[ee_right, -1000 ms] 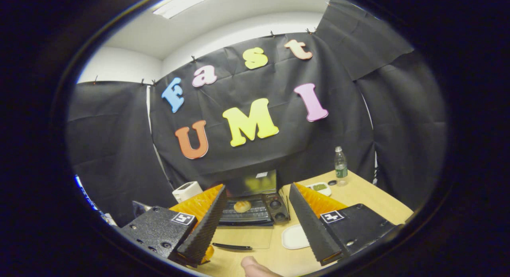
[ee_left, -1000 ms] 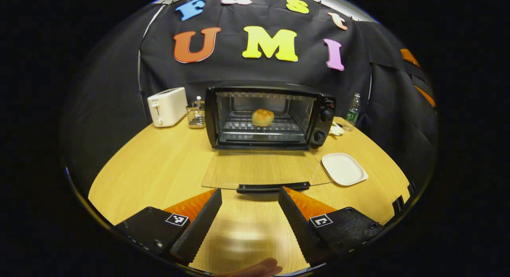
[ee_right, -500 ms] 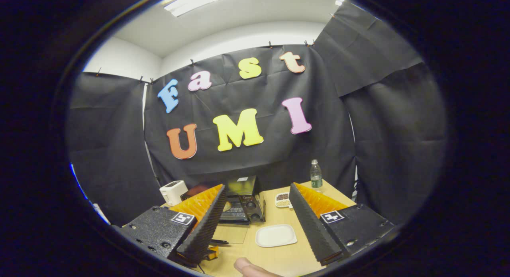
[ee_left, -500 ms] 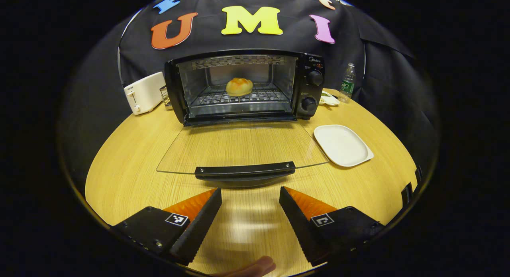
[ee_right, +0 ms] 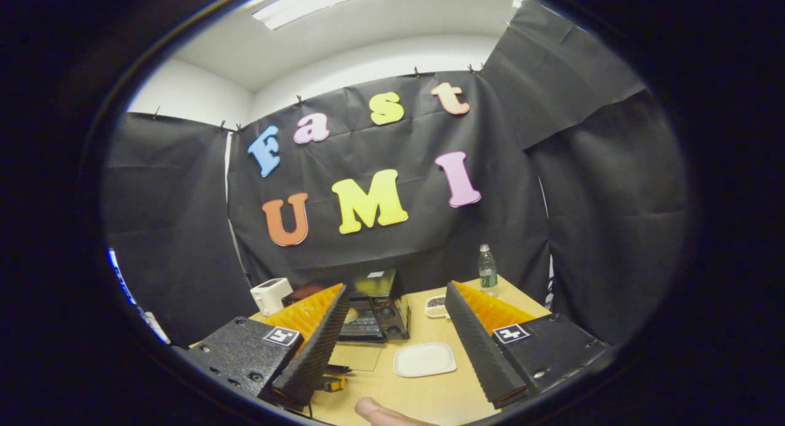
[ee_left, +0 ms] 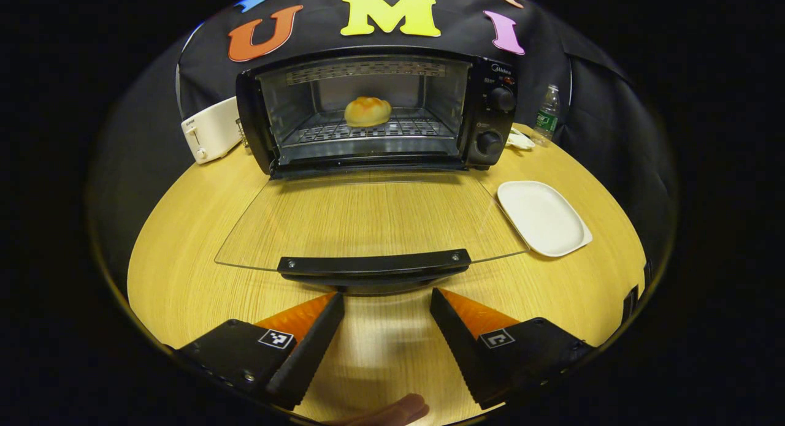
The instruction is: Open the electric oven with the left hand, put the food in, and close the electric oven.
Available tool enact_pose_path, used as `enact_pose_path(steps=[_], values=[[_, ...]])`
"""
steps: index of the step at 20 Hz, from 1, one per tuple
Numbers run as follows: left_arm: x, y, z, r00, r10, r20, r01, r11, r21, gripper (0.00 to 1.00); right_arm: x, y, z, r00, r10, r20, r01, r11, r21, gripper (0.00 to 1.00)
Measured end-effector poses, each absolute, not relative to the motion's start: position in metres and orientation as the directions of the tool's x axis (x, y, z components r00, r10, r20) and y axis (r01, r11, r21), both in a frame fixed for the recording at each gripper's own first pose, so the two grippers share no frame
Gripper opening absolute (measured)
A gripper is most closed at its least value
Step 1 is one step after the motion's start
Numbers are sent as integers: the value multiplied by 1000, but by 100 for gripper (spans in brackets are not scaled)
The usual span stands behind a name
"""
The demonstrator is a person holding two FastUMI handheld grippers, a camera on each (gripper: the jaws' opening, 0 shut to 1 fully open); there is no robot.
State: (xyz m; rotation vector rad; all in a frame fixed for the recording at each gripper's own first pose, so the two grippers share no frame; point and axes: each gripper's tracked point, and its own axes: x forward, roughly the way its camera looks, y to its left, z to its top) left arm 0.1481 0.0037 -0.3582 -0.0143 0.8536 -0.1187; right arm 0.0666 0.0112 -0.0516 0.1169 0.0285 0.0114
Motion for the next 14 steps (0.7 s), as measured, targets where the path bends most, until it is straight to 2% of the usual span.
enact_pose_path(steps=[1,2,3,14], values=[[149,4,-359,647,-113,-754,92,993,-70,87,66,14,-53,999,20,-30,-16,993,113,96],[149,5,-357,647,-116,-754,88,993,-77,100,65,15,-54,999,28,-33,-24,993,115,96],[150,4,-354,652,-116,-749,87,993,-79,94,64,16,-55,999,35,-35,-31,993,118,96],[157,6,-320,699,-121,-705,103,992,-69,94,62,8,-59,999,18,-44,-12,991,132,96]])
